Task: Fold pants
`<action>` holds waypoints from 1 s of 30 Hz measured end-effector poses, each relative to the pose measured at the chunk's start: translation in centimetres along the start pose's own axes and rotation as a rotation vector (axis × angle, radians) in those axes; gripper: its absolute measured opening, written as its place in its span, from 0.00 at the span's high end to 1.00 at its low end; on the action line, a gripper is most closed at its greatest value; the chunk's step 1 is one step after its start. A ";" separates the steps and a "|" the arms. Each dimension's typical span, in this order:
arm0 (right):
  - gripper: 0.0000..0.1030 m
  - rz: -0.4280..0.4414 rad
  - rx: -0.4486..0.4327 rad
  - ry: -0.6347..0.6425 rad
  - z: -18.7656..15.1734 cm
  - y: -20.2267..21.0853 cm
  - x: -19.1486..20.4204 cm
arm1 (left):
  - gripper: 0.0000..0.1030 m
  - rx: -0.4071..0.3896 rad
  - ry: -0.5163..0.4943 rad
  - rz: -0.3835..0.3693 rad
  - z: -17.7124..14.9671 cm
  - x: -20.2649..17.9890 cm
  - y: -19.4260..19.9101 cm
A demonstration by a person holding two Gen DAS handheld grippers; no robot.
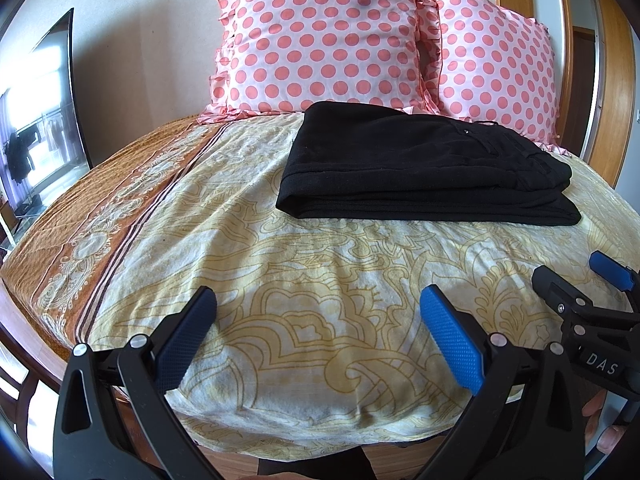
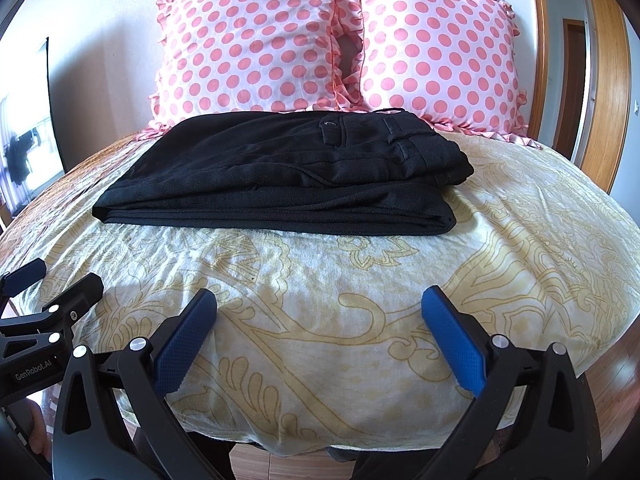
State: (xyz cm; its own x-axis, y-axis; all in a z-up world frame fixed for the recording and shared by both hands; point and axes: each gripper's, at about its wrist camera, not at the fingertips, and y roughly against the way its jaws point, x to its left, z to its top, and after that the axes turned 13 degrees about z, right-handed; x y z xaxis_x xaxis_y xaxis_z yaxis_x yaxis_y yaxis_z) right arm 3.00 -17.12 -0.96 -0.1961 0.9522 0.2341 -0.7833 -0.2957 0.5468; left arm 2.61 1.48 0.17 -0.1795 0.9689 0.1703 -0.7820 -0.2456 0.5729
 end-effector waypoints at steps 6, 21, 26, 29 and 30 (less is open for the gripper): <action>0.01 -0.001 0.000 0.000 0.0 -0.1 0.1 | 0.02 0.001 0.001 0.001 0.0 0.0 0.0; 0.01 -0.001 -0.002 0.000 0.0 -0.1 0.1 | 0.02 0.006 0.004 0.007 0.2 0.2 -0.2; 0.01 -0.002 -0.003 0.000 0.0 -0.1 0.1 | 0.02 0.000 0.000 0.006 0.3 0.1 -0.3; 0.01 -0.002 -0.003 0.000 0.0 -0.1 0.1 | 0.02 -0.001 -0.002 0.007 0.4 -0.1 -0.4; 0.01 -0.002 -0.003 -0.001 0.0 -0.1 0.1 | 0.02 -0.001 -0.002 0.008 0.3 0.0 -0.4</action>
State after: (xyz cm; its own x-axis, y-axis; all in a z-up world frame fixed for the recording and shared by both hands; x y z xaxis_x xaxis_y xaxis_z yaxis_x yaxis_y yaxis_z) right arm 3.05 -16.99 -1.02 -0.1944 0.9527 0.2335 -0.7852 -0.2938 0.5451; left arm 3.06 1.54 0.18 -0.1841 0.9669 0.1767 -0.7814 -0.2530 0.5704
